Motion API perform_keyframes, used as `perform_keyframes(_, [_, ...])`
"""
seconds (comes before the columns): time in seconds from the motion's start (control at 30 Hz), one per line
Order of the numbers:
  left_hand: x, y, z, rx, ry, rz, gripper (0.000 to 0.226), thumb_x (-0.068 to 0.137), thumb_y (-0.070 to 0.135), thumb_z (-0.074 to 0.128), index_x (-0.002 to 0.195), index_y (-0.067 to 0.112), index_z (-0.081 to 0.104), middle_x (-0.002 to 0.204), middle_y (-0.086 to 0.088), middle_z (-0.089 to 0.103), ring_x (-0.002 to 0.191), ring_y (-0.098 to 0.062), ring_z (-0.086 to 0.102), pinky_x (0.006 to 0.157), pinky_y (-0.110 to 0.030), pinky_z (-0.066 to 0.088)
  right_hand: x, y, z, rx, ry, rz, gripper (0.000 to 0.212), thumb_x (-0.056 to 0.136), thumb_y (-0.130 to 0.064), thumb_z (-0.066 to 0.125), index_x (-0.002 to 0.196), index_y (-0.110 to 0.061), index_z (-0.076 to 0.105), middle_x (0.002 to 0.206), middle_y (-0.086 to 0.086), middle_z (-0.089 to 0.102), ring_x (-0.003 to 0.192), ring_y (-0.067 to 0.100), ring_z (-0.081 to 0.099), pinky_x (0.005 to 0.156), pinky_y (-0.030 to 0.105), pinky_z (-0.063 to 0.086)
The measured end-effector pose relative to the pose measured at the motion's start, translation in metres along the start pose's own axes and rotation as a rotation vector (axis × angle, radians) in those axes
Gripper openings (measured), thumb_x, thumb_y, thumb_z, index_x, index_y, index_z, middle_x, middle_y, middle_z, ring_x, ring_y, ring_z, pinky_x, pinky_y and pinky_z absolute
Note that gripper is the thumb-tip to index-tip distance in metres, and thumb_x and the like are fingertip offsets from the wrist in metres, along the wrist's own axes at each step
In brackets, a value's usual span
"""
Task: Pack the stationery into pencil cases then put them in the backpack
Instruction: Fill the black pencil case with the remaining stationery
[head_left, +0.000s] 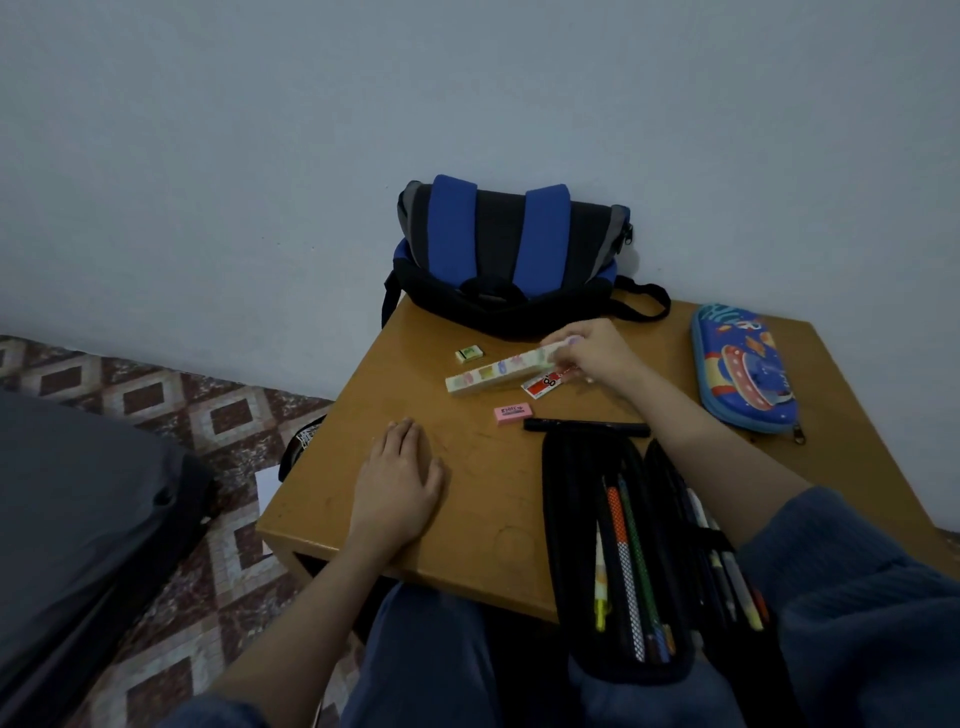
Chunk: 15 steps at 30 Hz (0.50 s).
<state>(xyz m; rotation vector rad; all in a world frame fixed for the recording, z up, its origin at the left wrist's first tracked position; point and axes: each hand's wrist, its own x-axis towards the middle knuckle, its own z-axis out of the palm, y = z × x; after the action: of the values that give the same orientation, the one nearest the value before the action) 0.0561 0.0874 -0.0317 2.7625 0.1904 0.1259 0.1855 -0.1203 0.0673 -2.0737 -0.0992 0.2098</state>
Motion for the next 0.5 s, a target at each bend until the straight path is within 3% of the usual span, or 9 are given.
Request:
perform_keyframes(0.13, [0.0,0.004,-0.002,0.081,-0.049,-0.013,0.058,0.098,0.043,0.029,0.147,0.011,0.023,0.155,-0.004,0.021,0.142,-0.02,0.018,0.115,-0.034,0.019,-0.02,-0.013,-0.015,0.306,0.093,0.07,0.022,0.083,0.003,0.062,0.104,0.008,0.06,0.091,0.018,0.063,0.069,0.018,0.062,0.053,0.02,0.055])
perform_keyframes(0.23, [0.008,0.019,-0.015,0.208,-0.115,-0.042,0.045,0.099,0.031,0.029,0.132,0.005,0.046,0.142,-0.013,0.041,0.131,-0.028,0.038,0.11,-0.039,0.028,-0.034,-0.017,-0.026,0.413,0.083,0.082,0.018,0.083,0.001,0.064,0.1,0.006,0.06,0.081,0.016,0.064,0.059,0.016,0.065,0.054,0.022,0.058])
perform_keyframes(0.33, [0.004,0.046,-0.028,0.171,-0.073,0.011,0.03,0.096,0.025,0.038,0.1,0.009,0.063,0.106,-0.01,0.061,0.103,-0.026,0.054,0.092,-0.036,0.043,-0.045,-0.015,-0.035,0.438,0.091,0.063,0.006,0.083,0.002,0.064,0.087,0.003,0.061,0.077,0.017,0.065,0.051,0.012,0.067,0.053,0.022,0.057])
perform_keyframes(0.43, [-0.019,0.077,-0.027,-0.055,-0.072,0.081,0.023,0.093,0.025,0.048,0.11,0.013,0.059,0.095,-0.007,0.067,0.086,-0.024,0.063,0.073,-0.032,0.052,-0.056,-0.012,-0.043,0.454,0.105,0.06,0.002,0.087,0.004,0.057,0.085,0.004,0.058,0.072,0.019,0.061,0.046,0.011,0.065,0.052,0.023,0.057])
perform_keyframes(0.5, [-0.036,0.097,-0.023,-0.101,-0.09,0.13,0.021,0.092,0.025,0.049,0.107,0.013,0.058,0.093,-0.006,0.067,0.084,-0.024,0.063,0.063,-0.03,0.046,-0.062,-0.01,-0.048,0.453,0.129,0.081,0.014,0.091,0.005,0.05,0.078,0.003,0.056,0.069,0.019,0.057,0.042,0.011,0.062,0.051,0.025,0.057])
